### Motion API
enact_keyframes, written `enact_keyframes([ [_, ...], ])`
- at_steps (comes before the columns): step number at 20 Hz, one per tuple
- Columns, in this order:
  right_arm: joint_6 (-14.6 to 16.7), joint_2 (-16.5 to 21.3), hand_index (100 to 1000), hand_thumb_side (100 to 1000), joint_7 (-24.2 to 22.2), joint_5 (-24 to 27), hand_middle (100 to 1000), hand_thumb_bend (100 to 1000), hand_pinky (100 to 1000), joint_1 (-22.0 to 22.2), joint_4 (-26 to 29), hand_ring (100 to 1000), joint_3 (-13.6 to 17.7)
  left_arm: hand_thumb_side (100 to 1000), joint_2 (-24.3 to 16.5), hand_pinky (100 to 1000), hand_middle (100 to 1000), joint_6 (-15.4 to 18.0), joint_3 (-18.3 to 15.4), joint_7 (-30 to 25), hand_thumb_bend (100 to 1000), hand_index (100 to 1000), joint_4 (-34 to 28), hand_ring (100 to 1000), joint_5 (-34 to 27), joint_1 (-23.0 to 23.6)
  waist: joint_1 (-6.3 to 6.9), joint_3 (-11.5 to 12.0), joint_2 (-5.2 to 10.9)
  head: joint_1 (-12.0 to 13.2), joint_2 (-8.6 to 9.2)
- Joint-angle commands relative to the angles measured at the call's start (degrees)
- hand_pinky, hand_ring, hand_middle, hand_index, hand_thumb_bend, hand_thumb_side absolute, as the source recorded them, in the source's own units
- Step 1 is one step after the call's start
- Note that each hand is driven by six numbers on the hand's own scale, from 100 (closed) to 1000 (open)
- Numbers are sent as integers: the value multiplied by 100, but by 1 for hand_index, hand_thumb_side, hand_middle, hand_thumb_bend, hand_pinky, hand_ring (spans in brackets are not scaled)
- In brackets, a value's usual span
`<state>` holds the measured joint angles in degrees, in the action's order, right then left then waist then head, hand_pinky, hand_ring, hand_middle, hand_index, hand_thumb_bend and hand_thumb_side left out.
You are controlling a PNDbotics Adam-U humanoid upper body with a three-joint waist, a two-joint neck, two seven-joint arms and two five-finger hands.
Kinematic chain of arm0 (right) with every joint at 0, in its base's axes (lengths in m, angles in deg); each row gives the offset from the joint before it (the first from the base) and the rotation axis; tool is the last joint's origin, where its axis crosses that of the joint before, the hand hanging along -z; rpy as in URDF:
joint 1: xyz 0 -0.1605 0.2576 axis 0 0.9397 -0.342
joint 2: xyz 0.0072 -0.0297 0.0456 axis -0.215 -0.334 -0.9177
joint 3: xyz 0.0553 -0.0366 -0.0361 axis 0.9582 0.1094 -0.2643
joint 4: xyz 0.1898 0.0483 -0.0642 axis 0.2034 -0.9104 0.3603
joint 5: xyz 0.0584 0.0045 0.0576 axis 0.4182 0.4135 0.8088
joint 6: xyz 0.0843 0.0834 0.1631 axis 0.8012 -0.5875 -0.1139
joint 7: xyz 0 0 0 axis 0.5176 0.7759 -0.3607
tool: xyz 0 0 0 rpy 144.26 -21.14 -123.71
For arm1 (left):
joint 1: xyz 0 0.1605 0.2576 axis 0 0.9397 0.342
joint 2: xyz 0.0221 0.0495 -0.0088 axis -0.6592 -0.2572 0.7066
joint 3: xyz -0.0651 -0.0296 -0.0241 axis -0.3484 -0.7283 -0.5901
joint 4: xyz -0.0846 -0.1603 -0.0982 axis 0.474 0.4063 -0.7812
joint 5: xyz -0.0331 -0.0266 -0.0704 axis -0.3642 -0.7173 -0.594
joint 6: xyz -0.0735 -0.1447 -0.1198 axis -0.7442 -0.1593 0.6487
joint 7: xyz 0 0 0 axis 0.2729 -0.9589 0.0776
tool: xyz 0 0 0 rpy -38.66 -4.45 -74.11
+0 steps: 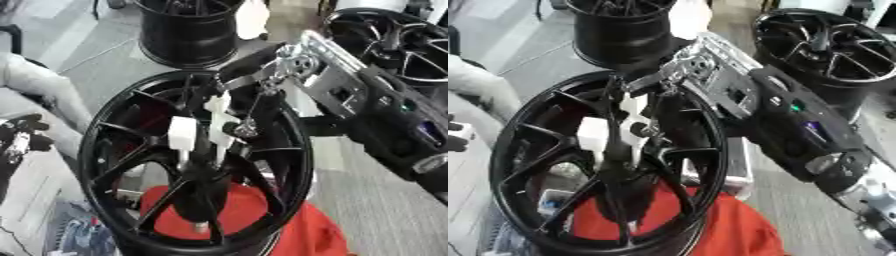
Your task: Pull the pin out of the wheel hub.
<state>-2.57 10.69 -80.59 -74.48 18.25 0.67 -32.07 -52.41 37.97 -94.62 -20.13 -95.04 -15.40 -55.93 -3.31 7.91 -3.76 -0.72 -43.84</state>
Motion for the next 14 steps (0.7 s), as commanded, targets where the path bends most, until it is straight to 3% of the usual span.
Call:
enact_keyframes([
  [1,-27,278,977,179,-10,85,939,100,884,-45,222,940,138,699,-106,632,658,11,-14,-6,100,809,-96,608,3,-65,45,-14,52,10,-28],
  [8,-326,634,977,183,-10,412,934,100,883,31,833,936,283,701,-114,632,659,7,-20,-6,100,810,-88,610,11,-67,27,-37,58,26,-28],
  [14,-386,563,976,193,-10,416,932,100,881,69,668,934,62,699,-116,632,659,9,-19,-5,100,810,-100,610,-2,-66,36,-21,64,16,-28],
])
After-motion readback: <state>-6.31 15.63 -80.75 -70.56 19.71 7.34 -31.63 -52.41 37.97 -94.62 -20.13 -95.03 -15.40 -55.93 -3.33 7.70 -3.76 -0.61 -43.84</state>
